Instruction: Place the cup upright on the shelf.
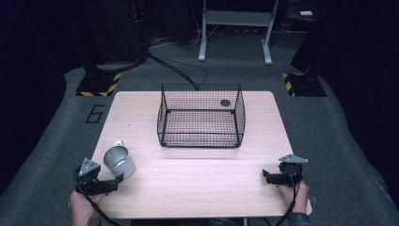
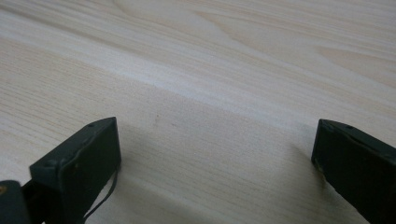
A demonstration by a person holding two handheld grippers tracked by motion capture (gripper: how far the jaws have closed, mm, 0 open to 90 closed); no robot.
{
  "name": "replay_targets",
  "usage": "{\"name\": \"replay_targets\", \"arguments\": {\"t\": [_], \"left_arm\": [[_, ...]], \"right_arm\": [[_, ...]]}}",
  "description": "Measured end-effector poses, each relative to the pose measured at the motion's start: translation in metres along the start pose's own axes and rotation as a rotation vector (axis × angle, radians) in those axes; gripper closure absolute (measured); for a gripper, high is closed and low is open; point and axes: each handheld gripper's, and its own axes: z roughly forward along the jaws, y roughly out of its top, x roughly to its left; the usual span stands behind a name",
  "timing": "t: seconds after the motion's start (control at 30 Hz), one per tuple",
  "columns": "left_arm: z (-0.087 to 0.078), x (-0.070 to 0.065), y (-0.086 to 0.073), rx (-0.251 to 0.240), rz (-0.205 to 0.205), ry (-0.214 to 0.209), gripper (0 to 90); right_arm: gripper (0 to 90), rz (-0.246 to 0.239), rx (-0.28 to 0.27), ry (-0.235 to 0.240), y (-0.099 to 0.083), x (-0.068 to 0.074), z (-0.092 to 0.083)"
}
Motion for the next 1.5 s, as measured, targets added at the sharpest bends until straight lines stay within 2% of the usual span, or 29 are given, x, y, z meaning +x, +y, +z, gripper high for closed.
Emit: {"name": "replay_targets", "arguments": {"t": [0.3, 0.33, 0.5, 0.6, 1.1, 1.17, 1.27, 1.37, 1.4, 1.5], "left_arm": [[0.001, -0.006, 0.022, -0.027, 0.013, 0.033, 0.0], [0.002, -0.007, 0.027, -0.014, 0.03, 0.046, 0.0], [0.007, -0.008, 0.034, -0.02, 0.035, 0.066, 0.0], [0.012, -0.008, 0.039, -0.003, 0.044, 0.073, 0.0], [0.031, -0.011, 0.044, 0.012, 0.048, 0.096, 0.6], [0.031, -0.011, 0.043, 0.016, 0.047, 0.094, 4.6], [0.032, -0.012, 0.042, 0.003, 0.04, 0.103, 5.0], [0.032, -0.012, 0.042, 0.013, 0.041, 0.109, 5.1], [0.032, -0.013, 0.043, 0.028, 0.043, 0.11, 5.2], [0.033, -0.013, 0.043, 0.021, 0.042, 0.117, 5.4]], "right_arm": [[0.9, -0.001, 0.0, 0.0, 0.0, 0.0, 0.0], [1.0, -0.002, 0.007, -0.001, 0.0, 0.0, 0.0], [1.1, -0.004, 0.004, -0.001, 0.0, 0.0, 0.0], [1.1, -0.004, 0.004, -0.001, 0.0, 0.0, 0.0], [1.2, -0.005, 0.003, -0.003, 0.0, 0.0, 0.0], [1.2, -0.005, 0.003, -0.003, 0.0, 0.0, 0.0], [1.2, 0.002, 0.005, -0.005, 0.0, 0.001, -0.001], [1.3, -0.006, 0.002, -0.003, 0.0, 0.0, 0.0], [1.3, 0.009, 0.004, -0.009, 0.0, 0.001, -0.001], [1.3, -0.001, 0.0, -0.008, 0.0, 0.001, 0.0]]}}
